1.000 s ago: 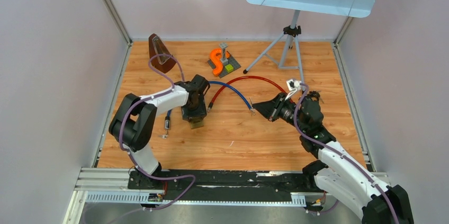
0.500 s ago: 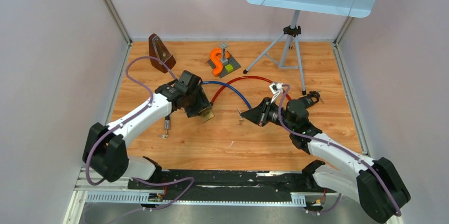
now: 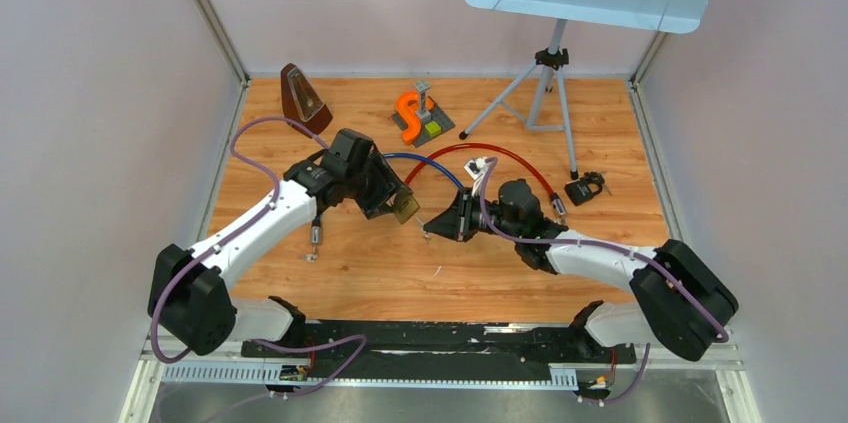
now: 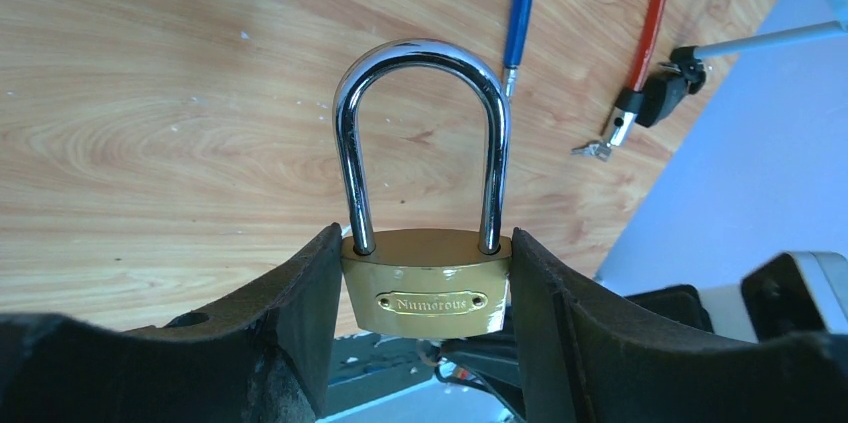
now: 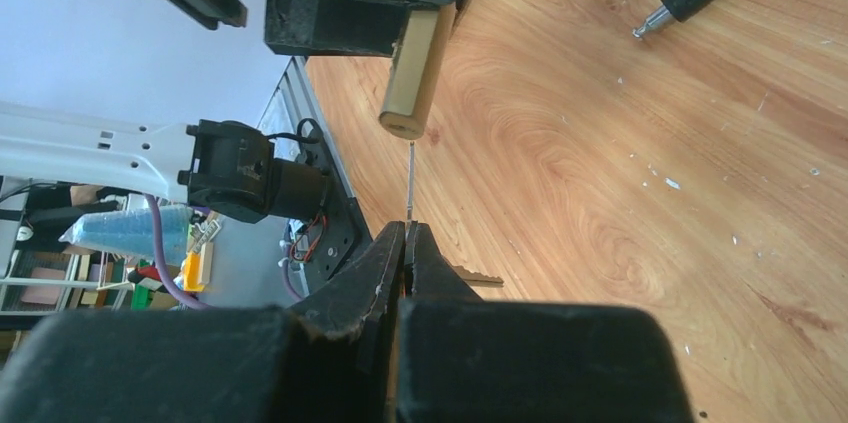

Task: Unlock with the key

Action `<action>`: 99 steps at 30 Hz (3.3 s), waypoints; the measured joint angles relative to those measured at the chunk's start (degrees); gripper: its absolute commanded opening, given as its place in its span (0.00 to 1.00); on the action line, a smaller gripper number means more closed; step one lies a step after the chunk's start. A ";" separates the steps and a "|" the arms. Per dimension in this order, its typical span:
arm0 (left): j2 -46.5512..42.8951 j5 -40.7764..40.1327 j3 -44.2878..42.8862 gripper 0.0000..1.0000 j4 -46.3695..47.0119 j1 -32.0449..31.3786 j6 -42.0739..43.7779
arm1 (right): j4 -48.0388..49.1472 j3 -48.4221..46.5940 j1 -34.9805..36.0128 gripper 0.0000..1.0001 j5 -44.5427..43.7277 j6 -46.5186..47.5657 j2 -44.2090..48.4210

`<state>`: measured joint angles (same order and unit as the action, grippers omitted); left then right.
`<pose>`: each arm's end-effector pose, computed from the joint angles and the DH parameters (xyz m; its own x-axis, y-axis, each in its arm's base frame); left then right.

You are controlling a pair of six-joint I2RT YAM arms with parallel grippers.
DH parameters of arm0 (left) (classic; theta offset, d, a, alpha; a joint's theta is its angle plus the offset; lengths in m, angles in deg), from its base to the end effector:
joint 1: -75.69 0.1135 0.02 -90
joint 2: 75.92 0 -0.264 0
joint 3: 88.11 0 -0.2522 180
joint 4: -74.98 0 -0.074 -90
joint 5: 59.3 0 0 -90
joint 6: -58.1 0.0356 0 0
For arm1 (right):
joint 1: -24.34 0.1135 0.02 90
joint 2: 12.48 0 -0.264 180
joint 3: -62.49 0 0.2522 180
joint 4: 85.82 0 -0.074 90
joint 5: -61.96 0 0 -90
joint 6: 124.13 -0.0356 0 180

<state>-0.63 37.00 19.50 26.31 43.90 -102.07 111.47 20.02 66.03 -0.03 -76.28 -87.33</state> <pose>0.2298 -0.1470 0.2704 -0.7730 -0.6210 -0.1300 -0.4291 0.6626 -0.6139 0.1874 0.1893 0.2058 -0.7654 0.1117 -0.6338 -0.5559 0.3814 0.7386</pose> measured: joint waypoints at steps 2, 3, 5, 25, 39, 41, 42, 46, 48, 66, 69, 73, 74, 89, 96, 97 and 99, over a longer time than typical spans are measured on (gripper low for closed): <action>-0.22 0.48 0.00 0.00 0.48 0.00 -0.68 | 0.11 -0.83 0.39 0.00 0.00 0.02 -1.53; -0.35 0.68 0.00 0.00 0.57 0.00 -0.94 | 0.13 -1.25 0.63 0.00 0.00 0.02 -2.14; -0.61 0.76 0.00 0.00 0.63 0.00 -1.40 | 0.17 -1.86 0.87 0.00 0.00 0.00 -2.89; -1.44 -0.92 0.00 0.00 1.36 0.04 -2.23 | 0.04 -3.06 1.29 0.00 -2.03 0.02 -3.28; -1.64 -1.88 0.00 0.00 1.01 0.04 -2.40 | 0.00 -3.06 2.19 0.00 -5.03 0.57 -1.11; -1.64 -1.88 0.00 0.00 1.01 0.04 -2.40 | -0.11 -3.06 2.19 0.00 -5.25 0.68 -1.11; -1.64 -1.90 0.00 0.00 1.01 0.04 -2.40 | -0.15 -3.06 2.19 0.00 -5.40 0.70 -1.11; -1.73 -1.90 0.00 0.00 0.98 0.04 -2.45 | -0.57 -3.06 2.23 0.00 -6.03 0.98 -1.11; -1.79 -1.90 0.00 0.00 0.98 0.04 -2.56 | -0.72 -3.06 2.29 0.00 -6.10 1.29 -1.11; -2.01 -2.27 0.22 0.00 1.01 0.04 -2.60 | -0.33 -3.06 4.57 0.00 -9.66 2.73 -1.11; -2.01 -2.34 0.61 0.00 0.98 -0.11 -2.82 | -0.07 -3.08 6.19 0.00 -12.68 4.13 -1.25; -2.01 -3.65 0.83 0.00 0.98 -0.39 -2.82 | 0.57 -3.08 7.74 0.00 -16.33 5.77 -2.14; -2.01 -3.96 0.83 0.00 1.01 -0.50 -2.82 | 0.59 -3.08 7.80 0.00 -16.87 5.92 -2.21; -2.12 -8.39 1.25 0.00 4.07 -4.42 -4.57 | 3.96 -3.10 8.26 0.00 -23.82 6.29 -3.37; -6.38 -8.07 7.76 0.00 12.81 -4.48 -7.21 | 7.98 -1.33 6.29 0.00 -21.94 2.86 -3.48; -7.30 -7.80 8.94 0.00 14.45 -4.55 -7.43 | 9.42 -0.63 5.42 0.00 -20.68 1.25 -3.48; -9.46 -7.15 11.58 0.00 18.45 -4.72 -7.61 | 12.33 0.76 3.69 0.00 -17.90 -2.38 -3.41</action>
<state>-10.10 29.85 31.08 44.75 39.18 -109.67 123.79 20.78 69.73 -17.93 -78.67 -90.74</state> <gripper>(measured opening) 0.632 0.003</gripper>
